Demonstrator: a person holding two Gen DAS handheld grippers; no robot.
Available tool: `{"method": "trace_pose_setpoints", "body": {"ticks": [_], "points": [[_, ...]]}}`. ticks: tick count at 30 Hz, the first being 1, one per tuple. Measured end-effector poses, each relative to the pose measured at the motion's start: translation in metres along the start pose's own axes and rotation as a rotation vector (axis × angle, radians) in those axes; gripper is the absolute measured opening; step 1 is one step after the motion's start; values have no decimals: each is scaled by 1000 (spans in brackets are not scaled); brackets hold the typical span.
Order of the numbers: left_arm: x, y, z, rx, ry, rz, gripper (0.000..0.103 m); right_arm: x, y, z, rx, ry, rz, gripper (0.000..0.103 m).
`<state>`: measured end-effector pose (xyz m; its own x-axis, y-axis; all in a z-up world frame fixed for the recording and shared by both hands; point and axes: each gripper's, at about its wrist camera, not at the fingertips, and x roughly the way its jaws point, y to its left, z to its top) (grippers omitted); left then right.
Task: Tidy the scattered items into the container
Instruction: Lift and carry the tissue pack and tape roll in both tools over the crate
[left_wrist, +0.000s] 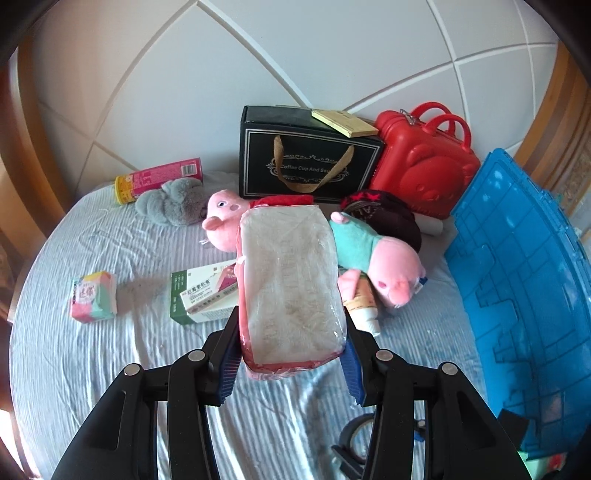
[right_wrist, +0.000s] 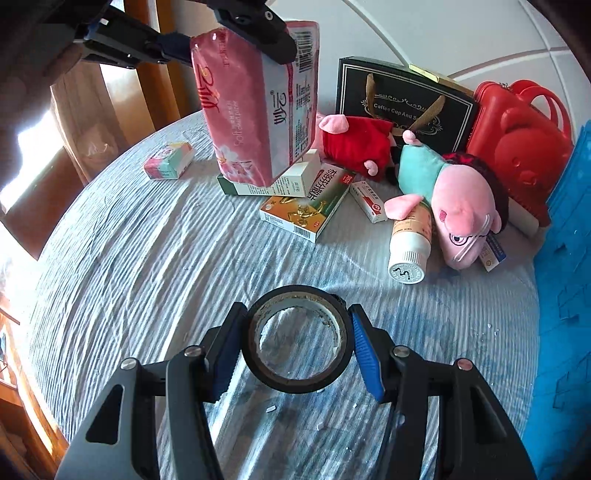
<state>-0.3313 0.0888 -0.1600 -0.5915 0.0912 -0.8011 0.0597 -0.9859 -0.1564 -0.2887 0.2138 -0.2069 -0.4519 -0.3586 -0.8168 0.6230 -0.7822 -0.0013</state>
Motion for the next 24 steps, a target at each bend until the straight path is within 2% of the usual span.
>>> {"method": "trace_pose_setpoints", "body": {"ticks": [8, 15, 24], "points": [[-80, 18, -15, -40, -69, 28, 46, -65, 19, 4, -28, -56, -1, 55], [-140, 20, -34, -25, -136, 25, 46, -120, 32, 11, -45, -131, 13, 55], [-185, 23, -50, -28, -184, 24, 46, -182, 37, 19, -68, -231, 37, 55]]}}
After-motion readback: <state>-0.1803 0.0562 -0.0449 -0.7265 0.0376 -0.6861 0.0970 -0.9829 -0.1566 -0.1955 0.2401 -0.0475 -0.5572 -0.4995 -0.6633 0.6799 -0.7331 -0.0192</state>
